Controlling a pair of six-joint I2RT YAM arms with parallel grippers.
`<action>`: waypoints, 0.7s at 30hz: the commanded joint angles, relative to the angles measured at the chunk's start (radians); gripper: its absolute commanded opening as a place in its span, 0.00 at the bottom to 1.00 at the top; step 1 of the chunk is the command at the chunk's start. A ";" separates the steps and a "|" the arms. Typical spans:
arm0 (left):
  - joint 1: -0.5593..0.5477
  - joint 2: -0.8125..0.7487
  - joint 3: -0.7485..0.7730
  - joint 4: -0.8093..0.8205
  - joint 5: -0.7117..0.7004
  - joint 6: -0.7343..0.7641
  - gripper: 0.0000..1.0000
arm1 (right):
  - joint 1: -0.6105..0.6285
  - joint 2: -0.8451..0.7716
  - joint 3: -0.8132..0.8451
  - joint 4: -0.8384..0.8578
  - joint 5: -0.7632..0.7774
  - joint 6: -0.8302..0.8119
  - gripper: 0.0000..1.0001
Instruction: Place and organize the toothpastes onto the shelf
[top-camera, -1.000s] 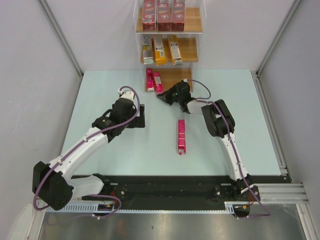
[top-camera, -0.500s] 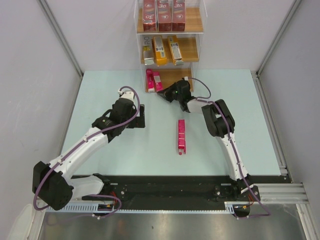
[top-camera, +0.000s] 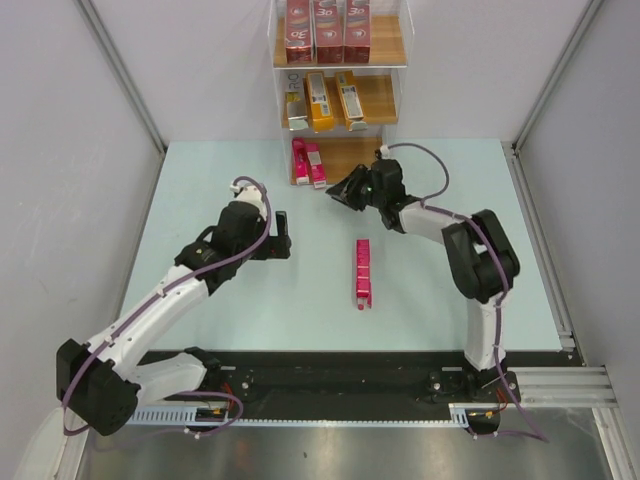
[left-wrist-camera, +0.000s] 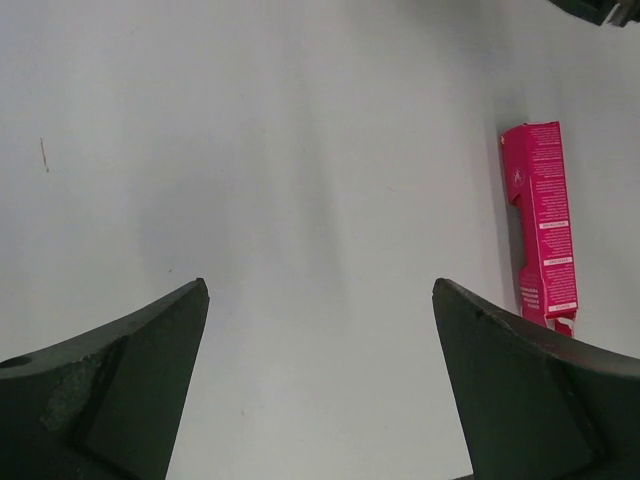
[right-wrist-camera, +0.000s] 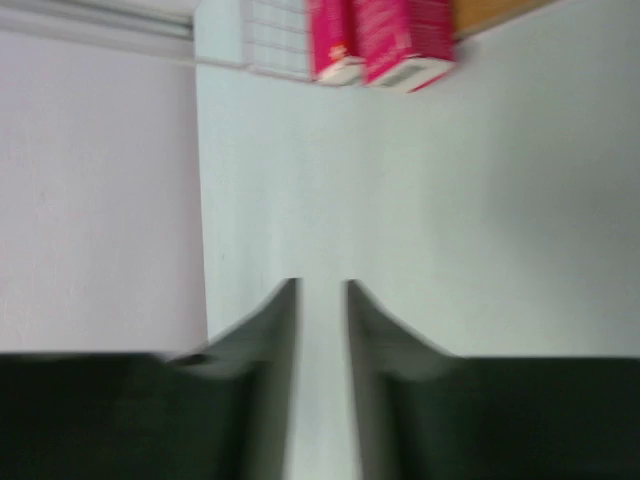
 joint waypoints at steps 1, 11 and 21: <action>-0.008 -0.040 -0.011 0.041 0.045 -0.027 1.00 | 0.086 -0.257 -0.040 -0.194 0.089 -0.267 0.46; -0.028 -0.028 0.012 0.047 0.070 -0.030 1.00 | 0.293 -0.590 -0.210 -0.647 0.557 -0.567 1.00; -0.039 -0.005 0.026 0.050 0.068 -0.034 1.00 | 0.355 -0.725 -0.442 -0.713 0.562 -0.487 0.96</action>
